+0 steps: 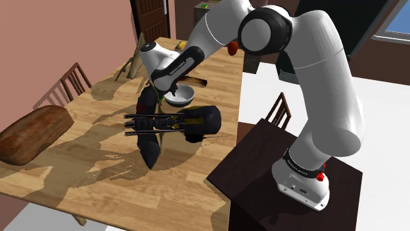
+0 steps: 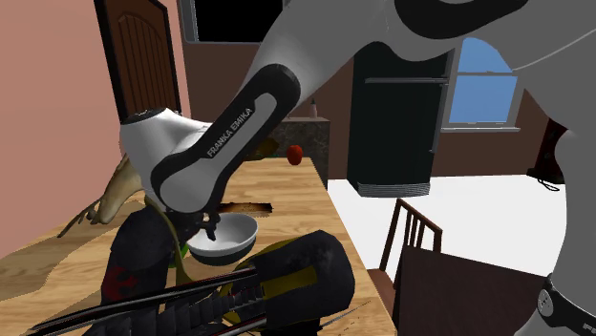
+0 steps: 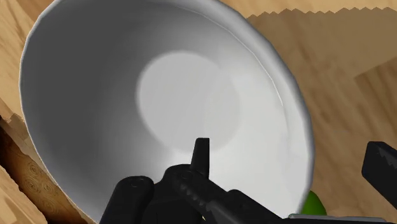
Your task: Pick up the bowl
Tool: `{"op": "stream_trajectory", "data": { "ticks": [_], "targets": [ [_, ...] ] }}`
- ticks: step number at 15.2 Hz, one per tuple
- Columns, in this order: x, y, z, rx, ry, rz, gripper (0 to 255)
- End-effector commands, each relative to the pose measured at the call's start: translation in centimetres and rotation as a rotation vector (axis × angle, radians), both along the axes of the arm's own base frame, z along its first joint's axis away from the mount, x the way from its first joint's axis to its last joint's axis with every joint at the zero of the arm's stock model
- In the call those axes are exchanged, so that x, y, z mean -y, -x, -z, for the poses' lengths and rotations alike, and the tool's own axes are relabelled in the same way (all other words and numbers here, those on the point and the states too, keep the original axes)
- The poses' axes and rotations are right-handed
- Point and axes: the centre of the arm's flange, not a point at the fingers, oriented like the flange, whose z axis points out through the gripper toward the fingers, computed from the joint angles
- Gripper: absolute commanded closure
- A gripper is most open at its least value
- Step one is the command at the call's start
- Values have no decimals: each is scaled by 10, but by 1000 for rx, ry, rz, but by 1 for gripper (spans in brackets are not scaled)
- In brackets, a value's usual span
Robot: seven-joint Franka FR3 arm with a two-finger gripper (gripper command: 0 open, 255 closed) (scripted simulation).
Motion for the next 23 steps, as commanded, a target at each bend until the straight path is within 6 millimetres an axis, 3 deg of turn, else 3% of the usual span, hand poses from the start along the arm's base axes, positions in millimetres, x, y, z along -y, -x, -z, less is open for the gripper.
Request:
{"op": "stream_trajectory", "data": {
  "ticks": [1,2,11,23],
  "targets": [
    [0,0,4,0,0,0,0],
    [-1,-1,5,0,0,0,255],
    [0,0,4,0,0,0,255],
    [0,0,-59,0,0,0,255]
  ]
}}
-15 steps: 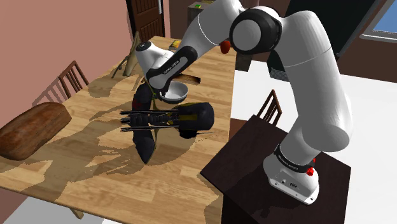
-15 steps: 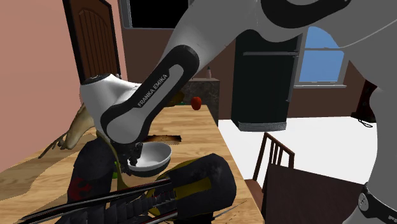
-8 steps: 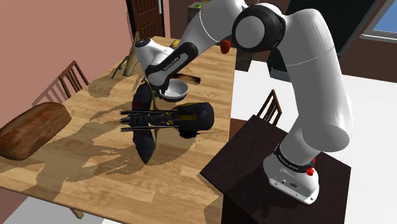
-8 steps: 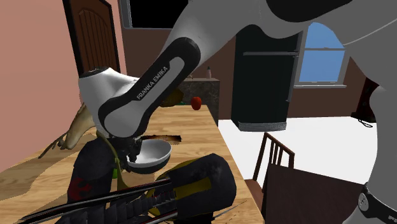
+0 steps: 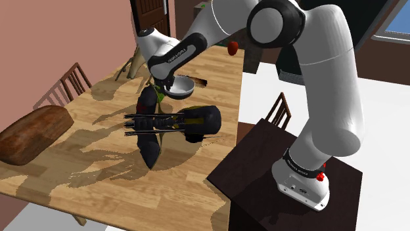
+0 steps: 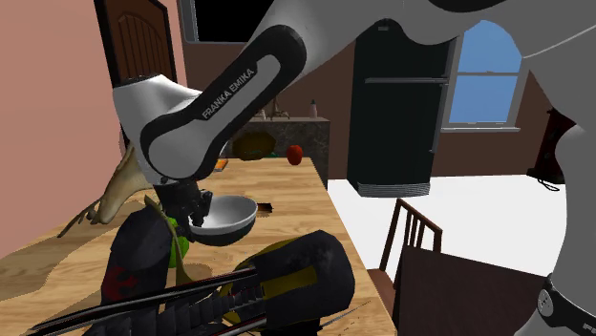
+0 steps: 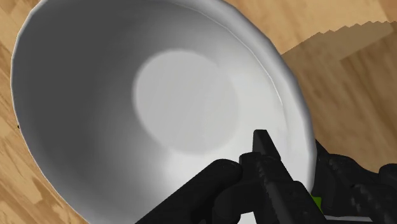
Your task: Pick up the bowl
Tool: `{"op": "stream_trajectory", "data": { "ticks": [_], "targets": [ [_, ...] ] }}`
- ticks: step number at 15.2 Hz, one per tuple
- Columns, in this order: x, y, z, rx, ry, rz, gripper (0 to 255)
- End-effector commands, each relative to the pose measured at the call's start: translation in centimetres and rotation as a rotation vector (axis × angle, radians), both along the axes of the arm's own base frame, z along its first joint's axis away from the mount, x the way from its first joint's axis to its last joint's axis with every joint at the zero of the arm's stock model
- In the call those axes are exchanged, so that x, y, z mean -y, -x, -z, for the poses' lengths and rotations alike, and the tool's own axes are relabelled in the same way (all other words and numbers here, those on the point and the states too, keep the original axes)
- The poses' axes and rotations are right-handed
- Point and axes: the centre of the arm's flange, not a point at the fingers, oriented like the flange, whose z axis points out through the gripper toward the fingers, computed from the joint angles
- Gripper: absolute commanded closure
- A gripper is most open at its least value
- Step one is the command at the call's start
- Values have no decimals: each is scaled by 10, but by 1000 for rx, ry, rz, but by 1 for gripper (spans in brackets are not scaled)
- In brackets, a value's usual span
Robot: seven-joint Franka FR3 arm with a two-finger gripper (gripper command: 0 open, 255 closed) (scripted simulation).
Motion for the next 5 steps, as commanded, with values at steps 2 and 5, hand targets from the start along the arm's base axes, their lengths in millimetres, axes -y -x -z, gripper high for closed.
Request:
{"op": "stream_trajectory", "data": {
  "ticks": [2,5],
  "targets": [
    [-1,0,-16,0,0,0,255],
    [-1,0,-22,0,0,0,255]
  ]
}}
